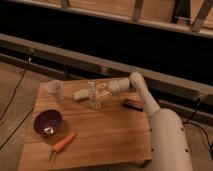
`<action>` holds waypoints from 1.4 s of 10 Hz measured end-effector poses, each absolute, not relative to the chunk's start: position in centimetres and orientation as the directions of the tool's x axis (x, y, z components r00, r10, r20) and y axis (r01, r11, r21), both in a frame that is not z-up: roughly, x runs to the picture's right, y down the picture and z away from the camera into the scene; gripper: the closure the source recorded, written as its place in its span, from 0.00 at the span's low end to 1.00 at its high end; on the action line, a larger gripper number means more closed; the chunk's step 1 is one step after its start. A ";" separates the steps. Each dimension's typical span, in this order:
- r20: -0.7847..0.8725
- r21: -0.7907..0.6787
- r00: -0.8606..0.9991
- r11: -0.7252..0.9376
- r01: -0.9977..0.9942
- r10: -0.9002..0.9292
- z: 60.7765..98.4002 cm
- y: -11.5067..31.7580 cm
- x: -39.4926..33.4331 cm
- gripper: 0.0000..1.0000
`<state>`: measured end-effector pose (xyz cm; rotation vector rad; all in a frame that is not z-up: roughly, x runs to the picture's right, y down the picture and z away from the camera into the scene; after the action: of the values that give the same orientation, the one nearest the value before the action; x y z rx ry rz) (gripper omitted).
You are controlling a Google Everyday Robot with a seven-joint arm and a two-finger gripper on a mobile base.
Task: Stand the bottle upright
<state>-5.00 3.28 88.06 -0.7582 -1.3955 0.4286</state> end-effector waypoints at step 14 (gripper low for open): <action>0.716 -0.698 0.193 0.700 0.153 0.671 88.0 2.4 -4.6 0.20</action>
<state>-4.63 2.35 88.02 -0.7582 -1.3556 0.4165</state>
